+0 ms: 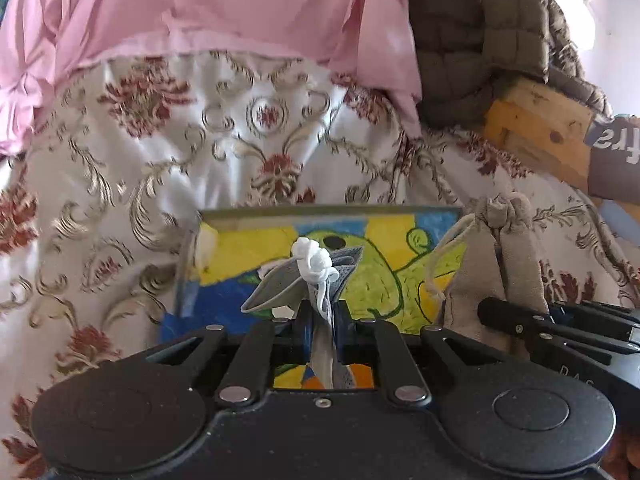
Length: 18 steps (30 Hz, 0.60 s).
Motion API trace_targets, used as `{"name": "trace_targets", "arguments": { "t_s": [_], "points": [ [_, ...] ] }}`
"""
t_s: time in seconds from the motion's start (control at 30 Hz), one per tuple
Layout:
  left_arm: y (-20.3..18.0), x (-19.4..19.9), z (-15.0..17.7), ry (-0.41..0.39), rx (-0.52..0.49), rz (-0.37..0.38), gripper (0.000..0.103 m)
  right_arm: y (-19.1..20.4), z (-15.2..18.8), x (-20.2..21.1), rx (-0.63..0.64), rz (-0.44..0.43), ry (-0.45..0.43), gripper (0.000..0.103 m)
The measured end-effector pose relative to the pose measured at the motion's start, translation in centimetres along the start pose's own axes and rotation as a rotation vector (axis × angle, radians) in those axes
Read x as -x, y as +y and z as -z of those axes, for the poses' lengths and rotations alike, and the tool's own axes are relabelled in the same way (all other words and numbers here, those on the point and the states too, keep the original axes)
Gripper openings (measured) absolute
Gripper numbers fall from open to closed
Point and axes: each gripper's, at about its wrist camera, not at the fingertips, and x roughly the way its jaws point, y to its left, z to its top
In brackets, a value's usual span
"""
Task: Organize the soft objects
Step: 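Carry the grey cloth and beige bag over the painting with both grippers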
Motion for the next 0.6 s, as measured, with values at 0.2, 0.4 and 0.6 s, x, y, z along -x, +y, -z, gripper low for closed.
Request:
{"name": "trace_targets", "arguments": {
  "t_s": [0.2, 0.4, 0.6],
  "points": [
    [-0.5, -2.1, -0.2, 0.077, 0.008, 0.021, 0.013, -0.9, 0.1, -1.1, -0.06, 0.009, 0.054, 0.018],
    [-1.0, -3.0, -0.3, 0.114, -0.002, 0.004, 0.014, -1.7, 0.4, -1.3, -0.083, 0.019, 0.074, 0.03],
    [-1.2, -2.8, -0.1, 0.119, 0.014, 0.014, 0.019, -2.3, 0.7, -0.6, -0.104, 0.021, 0.067, 0.041]
  ]
}}
